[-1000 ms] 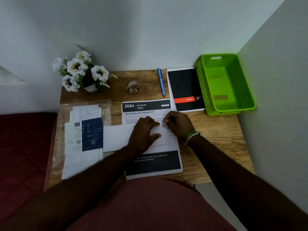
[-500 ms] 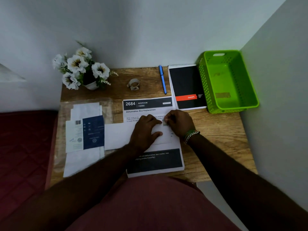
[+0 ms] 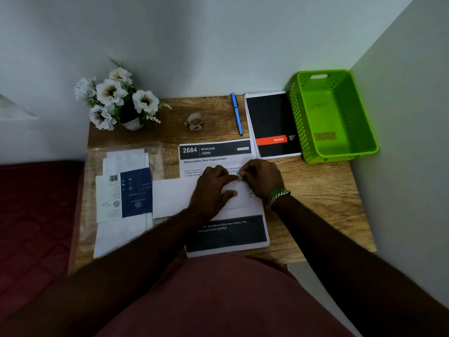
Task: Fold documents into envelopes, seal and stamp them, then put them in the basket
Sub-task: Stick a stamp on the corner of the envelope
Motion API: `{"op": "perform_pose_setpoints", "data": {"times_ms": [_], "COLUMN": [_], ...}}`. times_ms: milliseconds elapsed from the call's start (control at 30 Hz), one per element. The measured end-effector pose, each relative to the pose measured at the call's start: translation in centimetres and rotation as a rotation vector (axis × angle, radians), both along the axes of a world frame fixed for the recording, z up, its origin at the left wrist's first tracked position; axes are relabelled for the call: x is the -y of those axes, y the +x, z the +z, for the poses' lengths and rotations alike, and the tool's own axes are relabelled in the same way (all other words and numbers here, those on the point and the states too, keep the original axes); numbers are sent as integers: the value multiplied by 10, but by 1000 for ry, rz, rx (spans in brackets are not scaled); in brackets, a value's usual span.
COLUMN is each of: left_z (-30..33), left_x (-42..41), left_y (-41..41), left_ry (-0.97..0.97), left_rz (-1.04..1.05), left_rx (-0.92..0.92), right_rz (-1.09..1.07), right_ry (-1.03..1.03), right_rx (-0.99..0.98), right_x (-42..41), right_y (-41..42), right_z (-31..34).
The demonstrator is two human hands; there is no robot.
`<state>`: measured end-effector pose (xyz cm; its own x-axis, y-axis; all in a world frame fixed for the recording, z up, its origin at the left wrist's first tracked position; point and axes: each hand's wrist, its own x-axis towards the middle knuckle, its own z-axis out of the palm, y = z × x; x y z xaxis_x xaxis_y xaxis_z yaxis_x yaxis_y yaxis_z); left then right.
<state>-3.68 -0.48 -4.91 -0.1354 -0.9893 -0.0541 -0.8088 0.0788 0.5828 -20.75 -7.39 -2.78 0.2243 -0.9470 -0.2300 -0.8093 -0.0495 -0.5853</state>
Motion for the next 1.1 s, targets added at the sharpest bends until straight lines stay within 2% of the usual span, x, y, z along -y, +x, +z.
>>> {"op": "perform_pose_setpoints", "data": {"times_ms": [1100], "left_z": [8], "left_x": [0], "left_y": [-1], "left_ry": [1], "left_rz": [-43], "left_rx": [52], "right_rz": [41], "right_ry": [-13], "right_rx": [-32], "right_x": [1], "right_y": [0], "right_z": [1]}}
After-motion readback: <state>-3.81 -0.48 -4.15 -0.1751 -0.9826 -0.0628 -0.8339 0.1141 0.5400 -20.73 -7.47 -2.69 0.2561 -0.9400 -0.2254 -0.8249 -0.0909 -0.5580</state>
